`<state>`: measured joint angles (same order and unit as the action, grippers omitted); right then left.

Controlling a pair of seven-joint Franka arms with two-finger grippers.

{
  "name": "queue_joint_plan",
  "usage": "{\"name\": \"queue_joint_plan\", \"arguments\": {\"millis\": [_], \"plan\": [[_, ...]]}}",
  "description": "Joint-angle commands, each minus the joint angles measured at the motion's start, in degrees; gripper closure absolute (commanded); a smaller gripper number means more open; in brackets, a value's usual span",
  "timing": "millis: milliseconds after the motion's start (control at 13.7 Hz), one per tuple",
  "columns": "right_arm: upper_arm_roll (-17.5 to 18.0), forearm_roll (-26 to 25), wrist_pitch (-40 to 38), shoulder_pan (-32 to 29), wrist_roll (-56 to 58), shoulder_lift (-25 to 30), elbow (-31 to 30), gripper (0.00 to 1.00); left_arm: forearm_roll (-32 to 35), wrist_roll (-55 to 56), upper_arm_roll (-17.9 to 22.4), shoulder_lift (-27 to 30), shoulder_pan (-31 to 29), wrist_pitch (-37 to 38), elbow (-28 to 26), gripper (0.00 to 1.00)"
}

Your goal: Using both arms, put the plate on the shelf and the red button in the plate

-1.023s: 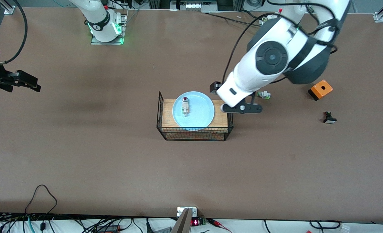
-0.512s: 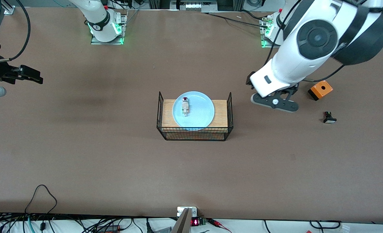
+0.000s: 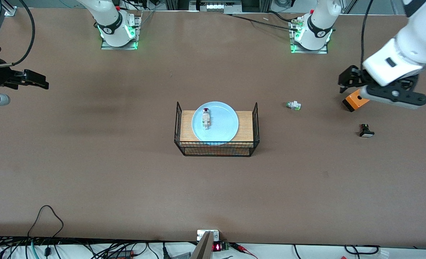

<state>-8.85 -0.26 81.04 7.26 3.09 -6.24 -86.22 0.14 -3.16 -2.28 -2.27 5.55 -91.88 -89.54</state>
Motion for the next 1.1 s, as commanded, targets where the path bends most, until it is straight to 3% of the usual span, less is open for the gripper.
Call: {"name": "queue_joint_plan", "arguments": {"millis": [0,73,146,219,731,1023], "plan": [[0.24,-1.84,-0.53,1.52,0.34,0.0,0.97,0.0,-0.86,-0.88,2.64,6.04,-0.18,-4.97,-8.98,0.0],[0.23,-1.93,-0.01,1.62,0.25,0.0,1.41,0.0,1.42,0.25,1.42,5.96,-2.71,-4.54,-8.9,0.0],[0.23,-1.85,0.35,1.53,0.25,-0.17,2.19,0.0,2.31,1.83,-3.38,6.31,-6.65,-4.19,-8.99,0.0],[0.15,-1.85,0.7,1.44,0.17,-0.35,2.81,0.0,2.23,1.93,-5.08,7.01,-9.22,-4.18,-9.42,0.0],[0.23,-1.67,4.29,1.62,0.16,-0.61,2.99,0.0,1.53,1.49,-4.31,7.45,-8.46,-2.07,-9.69,0.0],[0.23,-1.41,6.86,1.62,-0.01,-0.61,3.34,0.0,1.18,1.31,0.09,7.46,-4.14,-0.76,-9.25,0.0]]}}
